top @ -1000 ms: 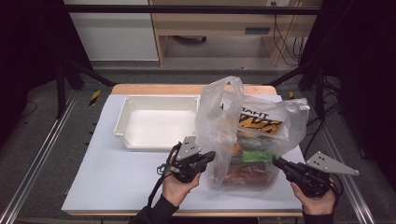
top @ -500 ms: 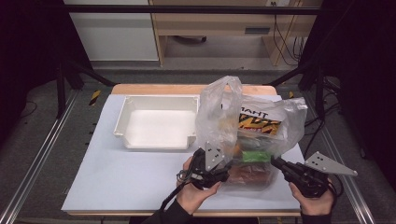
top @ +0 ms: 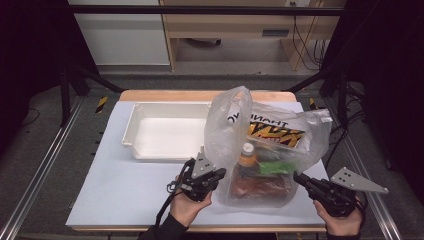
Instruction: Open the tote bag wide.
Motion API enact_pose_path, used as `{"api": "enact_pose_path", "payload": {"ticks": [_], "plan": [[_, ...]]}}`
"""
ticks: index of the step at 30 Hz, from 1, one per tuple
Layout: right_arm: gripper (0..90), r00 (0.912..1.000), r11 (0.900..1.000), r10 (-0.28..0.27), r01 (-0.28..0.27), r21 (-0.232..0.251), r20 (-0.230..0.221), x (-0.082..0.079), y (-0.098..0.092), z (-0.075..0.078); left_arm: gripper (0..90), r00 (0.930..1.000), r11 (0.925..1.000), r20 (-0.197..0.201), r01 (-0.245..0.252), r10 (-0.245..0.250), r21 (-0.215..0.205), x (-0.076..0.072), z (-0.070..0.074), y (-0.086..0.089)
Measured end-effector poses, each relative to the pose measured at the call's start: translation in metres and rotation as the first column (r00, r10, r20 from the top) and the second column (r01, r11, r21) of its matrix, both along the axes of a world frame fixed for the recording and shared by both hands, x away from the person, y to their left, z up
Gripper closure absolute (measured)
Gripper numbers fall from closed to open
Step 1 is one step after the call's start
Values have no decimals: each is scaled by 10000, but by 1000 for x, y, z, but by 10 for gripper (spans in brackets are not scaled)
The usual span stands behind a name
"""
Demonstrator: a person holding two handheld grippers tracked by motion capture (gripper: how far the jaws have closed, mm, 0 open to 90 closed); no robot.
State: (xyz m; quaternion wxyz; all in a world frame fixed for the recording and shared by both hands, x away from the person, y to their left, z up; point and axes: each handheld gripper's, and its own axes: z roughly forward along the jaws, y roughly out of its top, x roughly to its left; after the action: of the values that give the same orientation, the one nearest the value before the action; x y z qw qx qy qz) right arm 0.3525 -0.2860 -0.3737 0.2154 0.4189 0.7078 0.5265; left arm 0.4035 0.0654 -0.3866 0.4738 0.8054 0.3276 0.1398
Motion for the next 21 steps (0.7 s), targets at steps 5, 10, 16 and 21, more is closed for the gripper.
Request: {"api": "enact_pose_path", "payload": {"ticks": [5,10,16,21], "plan": [[900,9996,10000,-43,43,0,-297,-3,-3,-8,900,9993,9995,-250,278,-275,116,-8,-15,14],[900,9965,9996,-256,262,62,-799,-8,-12,-24,900,9969,9980,-628,505,-480,381,-12,-35,19],[900,9863,9989,-461,474,43,-1582,-8,-20,-51,900,9933,9960,-1068,527,-448,722,-9,-61,18],[900,9772,9979,-642,605,-244,-2026,-2,-18,-68,900,9916,9932,-1258,441,-304,1077,-3,-77,15]]}}
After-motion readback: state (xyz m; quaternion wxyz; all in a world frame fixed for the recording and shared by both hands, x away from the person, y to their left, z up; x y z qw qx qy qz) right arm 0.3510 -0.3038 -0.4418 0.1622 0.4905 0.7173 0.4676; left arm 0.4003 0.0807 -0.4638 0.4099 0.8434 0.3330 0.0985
